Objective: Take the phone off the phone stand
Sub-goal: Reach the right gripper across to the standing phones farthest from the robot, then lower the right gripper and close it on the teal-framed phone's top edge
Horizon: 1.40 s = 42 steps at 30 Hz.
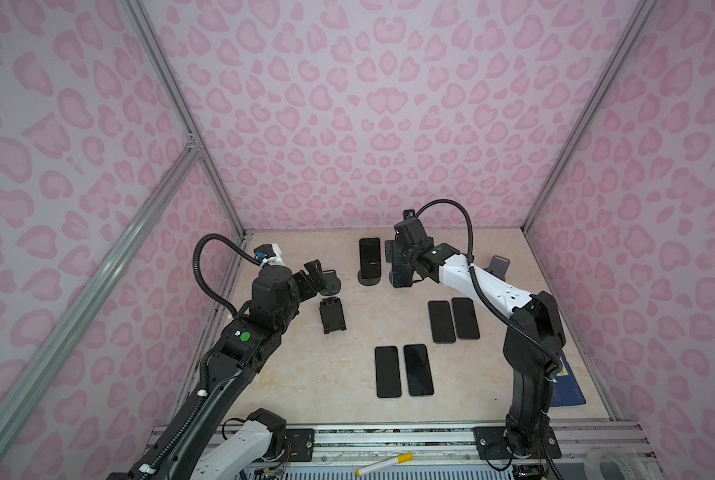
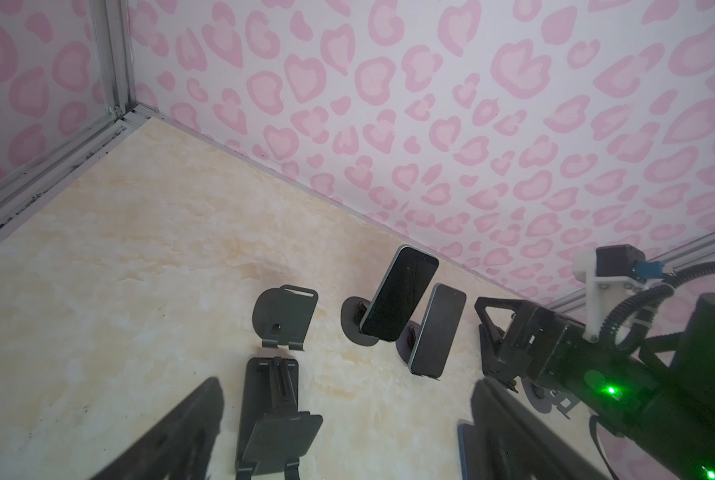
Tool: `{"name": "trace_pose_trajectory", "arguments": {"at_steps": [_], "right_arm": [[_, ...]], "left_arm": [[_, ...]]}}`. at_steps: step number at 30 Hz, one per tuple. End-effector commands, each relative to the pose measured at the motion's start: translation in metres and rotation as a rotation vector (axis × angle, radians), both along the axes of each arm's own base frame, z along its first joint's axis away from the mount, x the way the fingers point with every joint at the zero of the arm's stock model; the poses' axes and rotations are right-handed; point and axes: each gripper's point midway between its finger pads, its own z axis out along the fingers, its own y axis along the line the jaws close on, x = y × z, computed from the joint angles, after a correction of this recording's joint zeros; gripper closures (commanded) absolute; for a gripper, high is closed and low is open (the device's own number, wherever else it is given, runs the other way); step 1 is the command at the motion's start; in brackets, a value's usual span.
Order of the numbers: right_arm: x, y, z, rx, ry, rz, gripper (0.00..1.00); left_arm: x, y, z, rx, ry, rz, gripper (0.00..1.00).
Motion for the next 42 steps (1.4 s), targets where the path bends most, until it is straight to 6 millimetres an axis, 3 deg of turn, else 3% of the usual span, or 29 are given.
{"name": "trace_pose_trajectory", "arguments": {"at_steps": [1, 15, 42], "right_arm": [[0.014, -0.001, -0.015, -0.026, 0.031, 0.003, 0.02], [0.034, 0.000, -0.054, -0.004, 0.081, 0.011, 0.02], [0.053, 0.003, -0.091, 0.041, 0.148, 0.016, 0.02]], "left_arm": [[0.002, 0.004, 0.001, 0.011, -0.007, 0.025, 0.04], [0.005, 0.008, -0.005, 0.028, 0.007, 0.048, 0.04], [0.004, 0.007, -0.002, -0.011, 0.004, 0.032, 0.02]]}}
